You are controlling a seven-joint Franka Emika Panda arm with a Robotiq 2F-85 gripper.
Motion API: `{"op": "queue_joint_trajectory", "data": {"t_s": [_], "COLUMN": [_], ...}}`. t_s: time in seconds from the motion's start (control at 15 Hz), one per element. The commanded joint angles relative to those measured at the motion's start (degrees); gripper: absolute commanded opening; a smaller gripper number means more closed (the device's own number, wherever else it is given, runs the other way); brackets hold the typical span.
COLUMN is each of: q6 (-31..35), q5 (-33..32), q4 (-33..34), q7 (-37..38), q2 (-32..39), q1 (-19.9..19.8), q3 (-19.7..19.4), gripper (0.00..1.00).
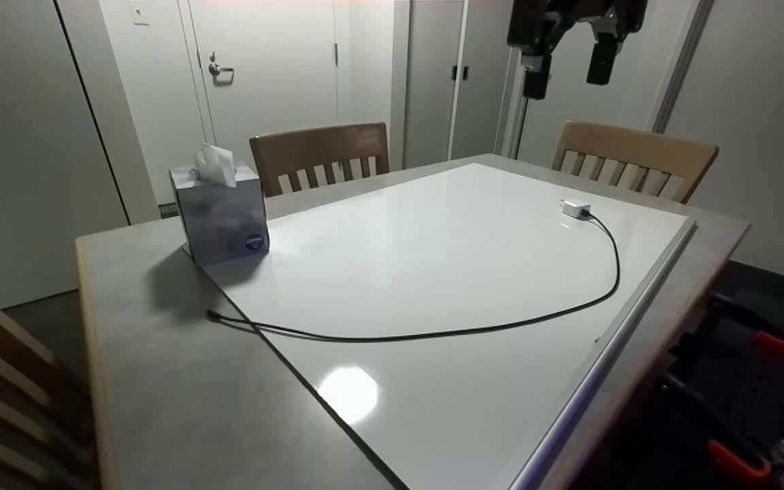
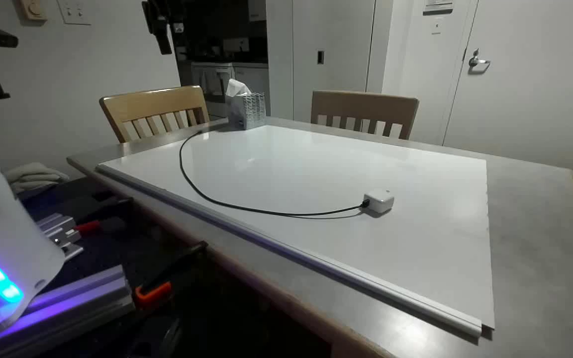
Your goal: Wind the charging cable
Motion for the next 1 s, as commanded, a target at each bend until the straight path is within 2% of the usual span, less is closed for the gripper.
{"op": "queue_joint_trajectory", "data": {"t_s": [0.0,0.4,0.93], "q6": [-0.11,0.39,3.51], "q5": [-0.75,-1.06,-1.98], "q4": [0.07,1.74,6.82], "q7": [0.58,-3.77,-15.04], "q2": [0.23,2.76,10.46], "q1": [1.49,2.27,3.00], "q3": [-1.43,-3.32,-6.98], "gripper": [1.00,1.00,1.00]}}
